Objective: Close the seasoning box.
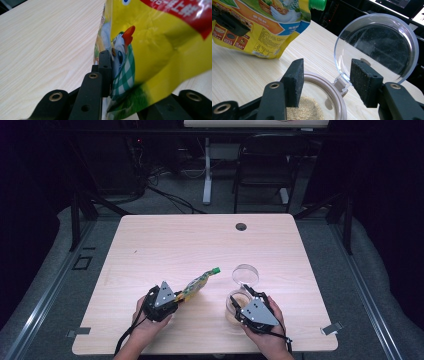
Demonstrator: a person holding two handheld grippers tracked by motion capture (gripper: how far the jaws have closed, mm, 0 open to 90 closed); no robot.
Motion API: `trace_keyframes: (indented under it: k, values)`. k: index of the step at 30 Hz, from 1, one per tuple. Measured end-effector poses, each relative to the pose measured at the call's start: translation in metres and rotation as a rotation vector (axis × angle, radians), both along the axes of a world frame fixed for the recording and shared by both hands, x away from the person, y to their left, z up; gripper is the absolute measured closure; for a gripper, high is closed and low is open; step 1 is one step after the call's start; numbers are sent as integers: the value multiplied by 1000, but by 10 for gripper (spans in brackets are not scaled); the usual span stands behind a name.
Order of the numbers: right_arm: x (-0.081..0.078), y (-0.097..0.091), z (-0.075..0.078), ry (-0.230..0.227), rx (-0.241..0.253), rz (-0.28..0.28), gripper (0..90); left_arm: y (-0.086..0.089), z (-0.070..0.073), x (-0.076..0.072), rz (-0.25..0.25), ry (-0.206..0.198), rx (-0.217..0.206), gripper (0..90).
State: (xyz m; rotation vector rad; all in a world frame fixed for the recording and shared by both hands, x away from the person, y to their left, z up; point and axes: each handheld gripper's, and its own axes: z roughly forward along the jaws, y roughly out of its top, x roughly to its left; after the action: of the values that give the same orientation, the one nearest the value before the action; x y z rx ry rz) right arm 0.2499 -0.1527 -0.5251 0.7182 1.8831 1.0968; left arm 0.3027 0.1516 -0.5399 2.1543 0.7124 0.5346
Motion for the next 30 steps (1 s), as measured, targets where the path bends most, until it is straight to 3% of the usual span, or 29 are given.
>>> trace_keyframes:
  k: [8, 30]
  values:
    - [0, 1, 0, 1, 2, 2, 449, 11, -1, 3, 31, 42, -64, 799]
    - [1, 0, 0, 8, -3, 5, 451, 29, -1, 6, 85, 63, -172, 584]
